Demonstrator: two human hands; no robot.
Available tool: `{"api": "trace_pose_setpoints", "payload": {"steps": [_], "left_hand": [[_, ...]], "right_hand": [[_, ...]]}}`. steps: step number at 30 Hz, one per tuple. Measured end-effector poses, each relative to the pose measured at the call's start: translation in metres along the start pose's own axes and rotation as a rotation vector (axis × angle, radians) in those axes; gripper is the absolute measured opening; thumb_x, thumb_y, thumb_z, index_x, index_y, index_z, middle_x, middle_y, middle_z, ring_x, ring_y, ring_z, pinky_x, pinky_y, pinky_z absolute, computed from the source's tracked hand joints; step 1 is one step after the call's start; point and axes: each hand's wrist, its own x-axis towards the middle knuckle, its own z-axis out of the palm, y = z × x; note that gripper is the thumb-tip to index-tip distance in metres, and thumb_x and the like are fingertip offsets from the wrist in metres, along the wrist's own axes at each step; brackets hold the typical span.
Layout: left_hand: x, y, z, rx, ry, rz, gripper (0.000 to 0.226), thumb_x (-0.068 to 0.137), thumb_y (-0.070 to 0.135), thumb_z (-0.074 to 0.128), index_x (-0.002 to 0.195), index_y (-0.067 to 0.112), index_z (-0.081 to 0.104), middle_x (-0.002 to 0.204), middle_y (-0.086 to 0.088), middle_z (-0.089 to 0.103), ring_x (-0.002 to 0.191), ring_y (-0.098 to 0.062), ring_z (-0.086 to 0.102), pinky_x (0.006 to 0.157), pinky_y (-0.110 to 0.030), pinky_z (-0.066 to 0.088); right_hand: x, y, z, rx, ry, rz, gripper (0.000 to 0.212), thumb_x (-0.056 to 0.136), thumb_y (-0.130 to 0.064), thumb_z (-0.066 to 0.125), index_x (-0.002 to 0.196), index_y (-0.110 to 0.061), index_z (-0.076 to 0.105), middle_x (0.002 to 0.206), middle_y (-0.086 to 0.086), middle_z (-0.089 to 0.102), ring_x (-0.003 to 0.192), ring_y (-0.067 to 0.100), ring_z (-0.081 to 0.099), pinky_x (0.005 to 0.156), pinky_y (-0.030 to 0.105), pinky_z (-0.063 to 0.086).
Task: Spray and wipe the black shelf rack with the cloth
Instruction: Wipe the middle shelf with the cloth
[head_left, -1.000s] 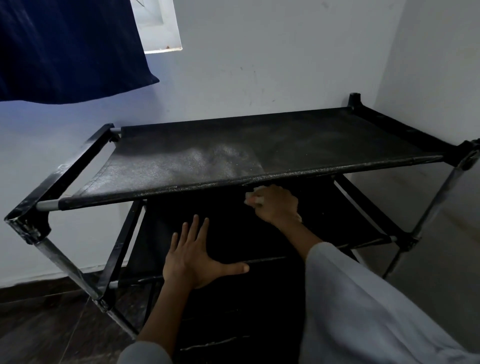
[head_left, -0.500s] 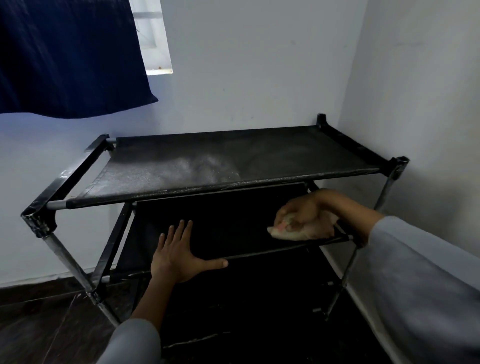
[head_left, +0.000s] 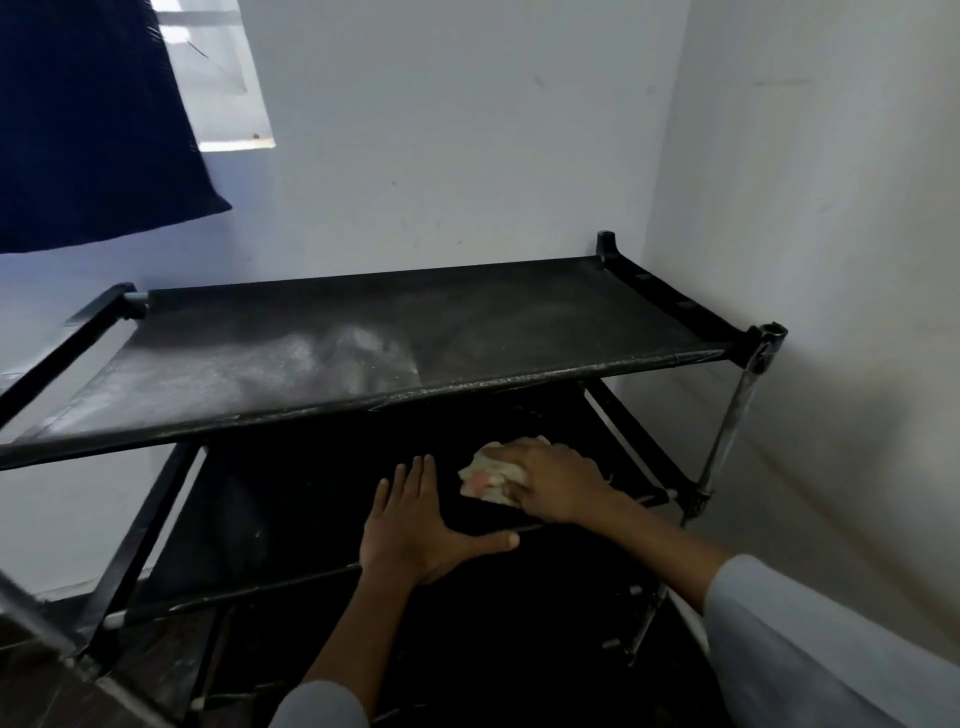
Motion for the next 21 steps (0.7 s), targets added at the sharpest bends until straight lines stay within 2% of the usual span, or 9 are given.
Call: {"api": "trace_pose_setpoints", "payload": {"steps": [2,4,8,10,13,16,18,21], "left_hand": [[0.000,-0.003,0.001,0.017,0.028,-0.019,0.147,0.037,0.101,0.029,0.152,0.016,-0.005,0.160,0.002,-0.005,0.147,-0.014,-0.006,0.120,-0.036,-0.003],[-0.002,-0.004,0.002,0.046,0.031,-0.024,0.146,0.037,0.101,0.026,0.152,0.016,-0.006,0.160,0.003,-0.005,0.147,-0.013,-0.007,0.120,-0.036,-0.003],[-0.003,-0.005,0.002,0.048,0.031,-0.011,0.144,0.038,0.102,0.026,0.152,0.019,-0.006,0.160,0.005,-0.004,0.146,-0.012,-0.007,0.120,-0.036,-0.004],[-0.003,-0.005,0.003,0.039,0.035,-0.013,0.145,0.038,0.102,0.028,0.152,0.019,-0.005,0.160,0.006,-0.003,0.146,-0.011,-0.007,0.120,-0.036,-0.004],[-0.005,-0.005,0.002,0.023,0.033,-0.024,0.146,0.037,0.101,0.030,0.152,0.019,-0.005,0.160,0.005,-0.003,0.146,-0.011,-0.006,0.120,-0.036,-0.004],[-0.005,-0.004,-0.001,0.011,-0.002,-0.027,0.146,0.037,0.101,0.032,0.152,0.019,-0.006,0.160,0.005,-0.005,0.146,-0.012,-0.007,0.120,-0.038,-0.002],[-0.004,-0.003,-0.002,0.008,-0.014,-0.030,0.146,0.037,0.100,0.032,0.152,0.018,-0.005,0.160,0.004,-0.005,0.147,-0.013,-0.007,0.120,-0.039,-0.002],[-0.003,-0.003,-0.003,0.026,-0.019,-0.012,0.145,0.037,0.100,0.030,0.152,0.017,-0.004,0.160,0.002,-0.005,0.147,-0.014,-0.007,0.120,-0.039,-0.002]], "right_hand": [[0.010,0.005,0.004,-0.104,0.101,0.021,0.059,0.088,-0.032,0.059,0.142,-0.045,0.036,0.141,-0.005,0.044,0.119,0.029,0.048,0.094,0.039,0.044],[0.032,0.010,0.002,-0.188,0.161,0.140,0.060,0.087,-0.028,0.060,0.141,-0.041,0.036,0.140,-0.001,0.043,0.117,0.031,0.048,0.093,0.042,0.043],[0.065,0.008,-0.020,-0.106,0.241,0.402,0.045,0.089,-0.024,0.059,0.133,-0.022,0.048,0.134,0.013,0.051,0.122,0.036,0.049,0.096,0.043,0.042],[0.063,0.006,-0.024,-0.080,0.191,0.364,0.046,0.089,-0.032,0.060,0.134,-0.025,0.050,0.136,0.012,0.051,0.124,0.035,0.048,0.097,0.043,0.041],[0.034,0.001,-0.040,-0.063,-0.034,0.194,0.048,0.081,-0.056,0.063,0.126,-0.042,0.056,0.132,-0.001,0.058,0.122,0.027,0.054,0.097,0.037,0.044],[-0.007,-0.001,-0.058,-0.148,-0.319,0.108,0.045,0.086,-0.043,0.060,0.129,-0.049,0.051,0.132,-0.007,0.058,0.119,0.021,0.056,0.095,0.032,0.046],[-0.024,0.000,-0.057,-0.211,-0.318,0.075,0.049,0.087,-0.042,0.059,0.134,-0.050,0.046,0.136,-0.008,0.053,0.121,0.020,0.054,0.097,0.034,0.045],[-0.024,0.000,-0.048,-0.186,-0.209,0.095,0.053,0.084,-0.044,0.062,0.134,-0.050,0.045,0.136,-0.007,0.053,0.122,0.021,0.053,0.100,0.039,0.043]]}}
